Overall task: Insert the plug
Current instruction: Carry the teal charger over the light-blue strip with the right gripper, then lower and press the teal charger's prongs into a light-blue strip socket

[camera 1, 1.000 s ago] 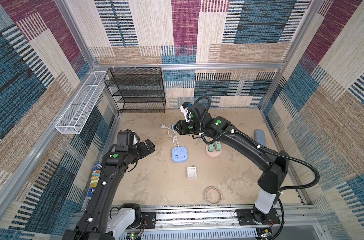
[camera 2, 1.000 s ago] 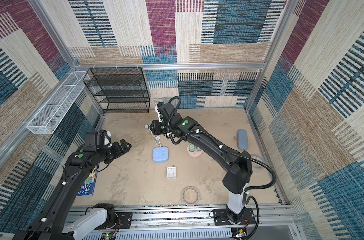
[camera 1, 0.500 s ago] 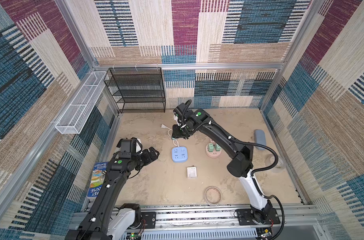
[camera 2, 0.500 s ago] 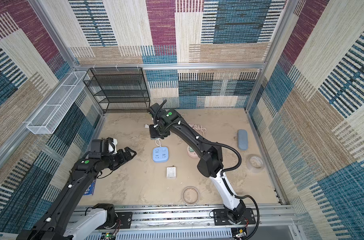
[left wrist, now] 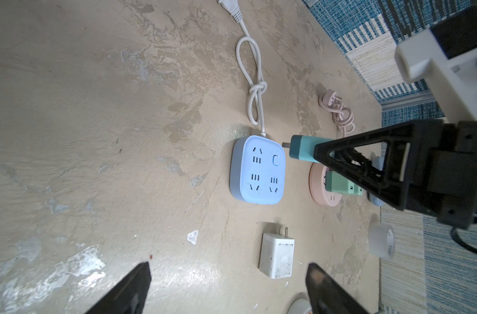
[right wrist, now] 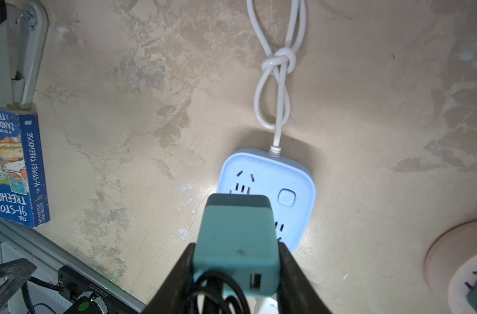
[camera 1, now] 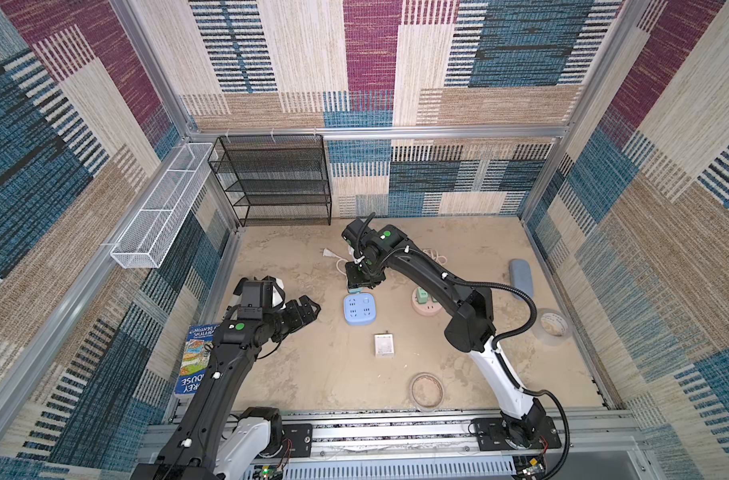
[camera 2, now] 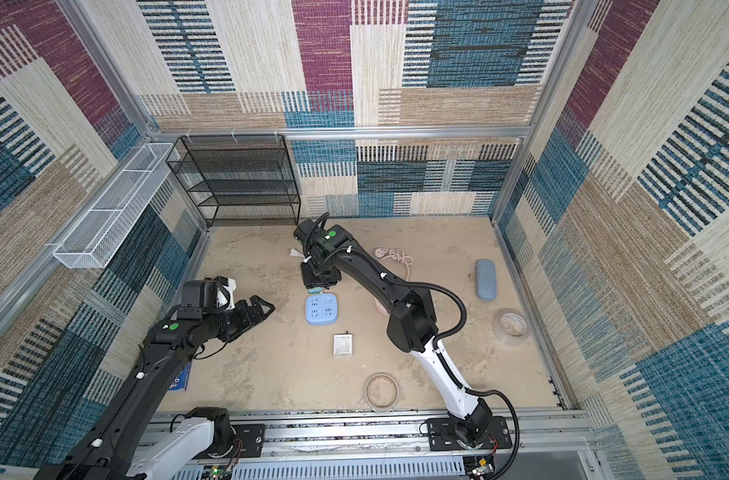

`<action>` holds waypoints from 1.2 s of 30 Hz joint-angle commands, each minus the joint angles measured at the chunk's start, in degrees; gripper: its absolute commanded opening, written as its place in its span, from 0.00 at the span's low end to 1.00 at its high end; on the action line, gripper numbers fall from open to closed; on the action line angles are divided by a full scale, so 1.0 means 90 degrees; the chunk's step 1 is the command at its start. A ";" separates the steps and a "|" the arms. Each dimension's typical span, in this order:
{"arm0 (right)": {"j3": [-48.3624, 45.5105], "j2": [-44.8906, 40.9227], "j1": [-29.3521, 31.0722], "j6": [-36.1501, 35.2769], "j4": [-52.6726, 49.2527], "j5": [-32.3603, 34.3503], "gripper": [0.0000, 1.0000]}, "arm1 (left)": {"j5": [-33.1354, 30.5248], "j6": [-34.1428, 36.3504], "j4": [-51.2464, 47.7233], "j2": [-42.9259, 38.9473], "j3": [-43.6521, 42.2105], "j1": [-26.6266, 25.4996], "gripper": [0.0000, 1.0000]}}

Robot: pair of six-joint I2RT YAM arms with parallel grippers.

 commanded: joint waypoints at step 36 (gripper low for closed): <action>-0.0022 0.0460 0.0433 0.0537 -0.0190 0.0715 0.00 | 0.0813 -0.0045 0.0548 0.0199 -0.0207 0.0008 0.93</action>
